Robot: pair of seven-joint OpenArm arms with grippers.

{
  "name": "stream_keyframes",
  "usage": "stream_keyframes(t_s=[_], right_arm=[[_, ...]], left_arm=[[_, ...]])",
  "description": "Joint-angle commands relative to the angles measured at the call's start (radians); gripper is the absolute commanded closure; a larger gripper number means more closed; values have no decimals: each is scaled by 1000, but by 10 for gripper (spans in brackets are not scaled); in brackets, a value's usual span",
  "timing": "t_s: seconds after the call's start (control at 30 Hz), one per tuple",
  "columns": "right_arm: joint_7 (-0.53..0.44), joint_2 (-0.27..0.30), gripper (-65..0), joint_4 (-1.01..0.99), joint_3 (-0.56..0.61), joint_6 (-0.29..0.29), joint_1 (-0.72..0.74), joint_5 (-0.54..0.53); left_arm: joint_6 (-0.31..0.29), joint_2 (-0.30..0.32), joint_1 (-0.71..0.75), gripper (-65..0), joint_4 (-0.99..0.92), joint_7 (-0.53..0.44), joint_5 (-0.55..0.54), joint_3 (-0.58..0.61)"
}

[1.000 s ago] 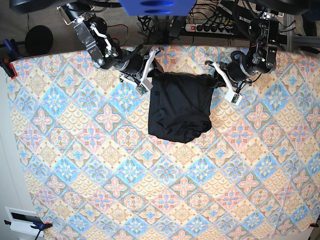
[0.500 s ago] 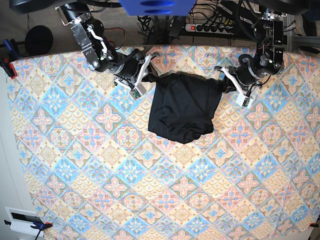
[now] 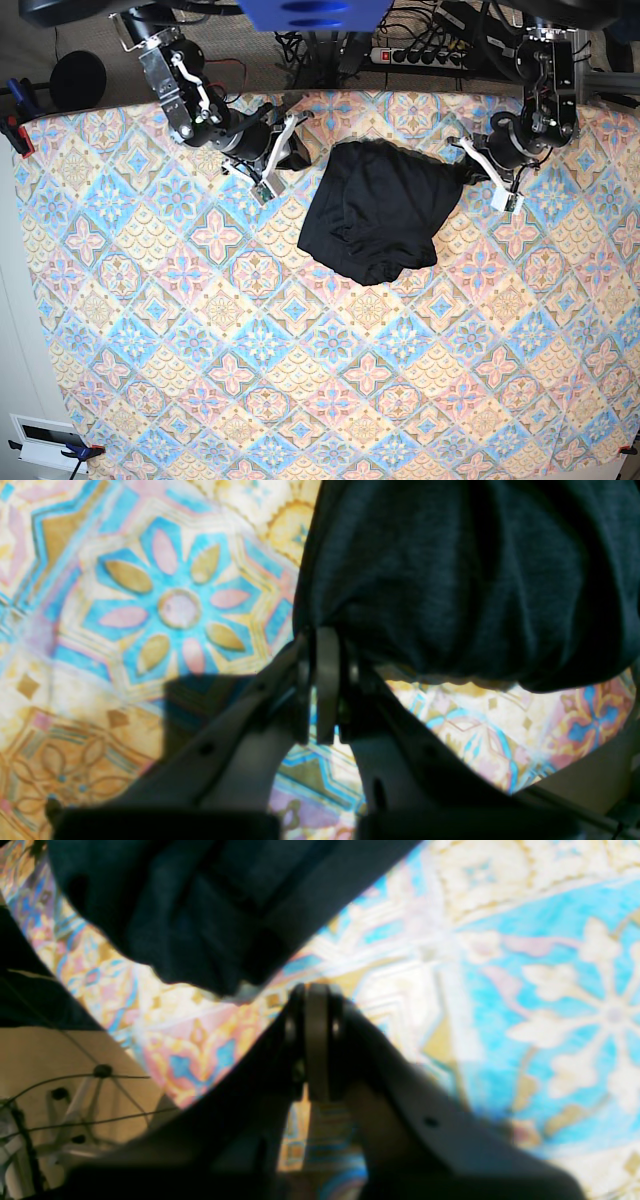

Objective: Layout the t-shirt on the table in an organized manner, then fold the t-shirt properly
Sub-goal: 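Lower the shirt onto the cloth and open both grippers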

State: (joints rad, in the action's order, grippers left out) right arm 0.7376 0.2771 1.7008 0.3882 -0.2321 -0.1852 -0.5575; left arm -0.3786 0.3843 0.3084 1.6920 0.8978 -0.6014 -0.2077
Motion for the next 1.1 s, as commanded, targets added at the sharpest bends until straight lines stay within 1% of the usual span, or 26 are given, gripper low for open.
stream_keyframes(t_s=[0.0,0.13,0.2,0.27,0.33,0.43,0.53,0.63,0.73,0.83,0.97,1.03,1.07], right_arm=[[-19,4,0,22,-4,-6,10,-16],[-19,4,-1,22,-4,-6,3,-16],[-19,4,-27,25,-4,-6,2,-19],[-19,3,-70,52,-7,-6,2,-19],[-19,3,-110,91,-7,-6,2,-19],[-19,3,-137,124,-7,-6,2,-20],[-19,3,-137,132,-7,-6,3,-20],[-19,3,-137,134,-8,-6,3,-20],[-19,3,-137,135,-8,-6,2,-20],[-20,1,-137,135,-8,-6,2,-20],[-20,1,-136,135,-8,-6,2,-20],[-22,1,-120,152,-19,-6,2,-20],[-22,1,-103,169,-27,-6,2,-22]], left_arm=[[-4,12,-2,0,16,-16,-10,-5],[-4,-5,-1,0,16,-10,-12,-5],[-4,-9,1,-2,16,-10,-12,-5],[-4,-9,13,-41,20,-10,-13,-5],[-4,-9,19,-102,23,-10,-18,-5],[-4,-9,21,-173,23,-10,-21,-11],[-6,-9,21,-206,26,-9,-21,-12],[-7,-5,36,-206,66,-12,-24,-20],[-9,-15,79,-206,176,-18,-41,-95],[-9,-32,105,-206,274,-15,-124,-177],[-9,-48,116,-203,290,-19,-271,-264],[-9,-74,116,-176,290,-10,-323,-301],[-9,-84,116,-141,290,-10,-338,-306]])
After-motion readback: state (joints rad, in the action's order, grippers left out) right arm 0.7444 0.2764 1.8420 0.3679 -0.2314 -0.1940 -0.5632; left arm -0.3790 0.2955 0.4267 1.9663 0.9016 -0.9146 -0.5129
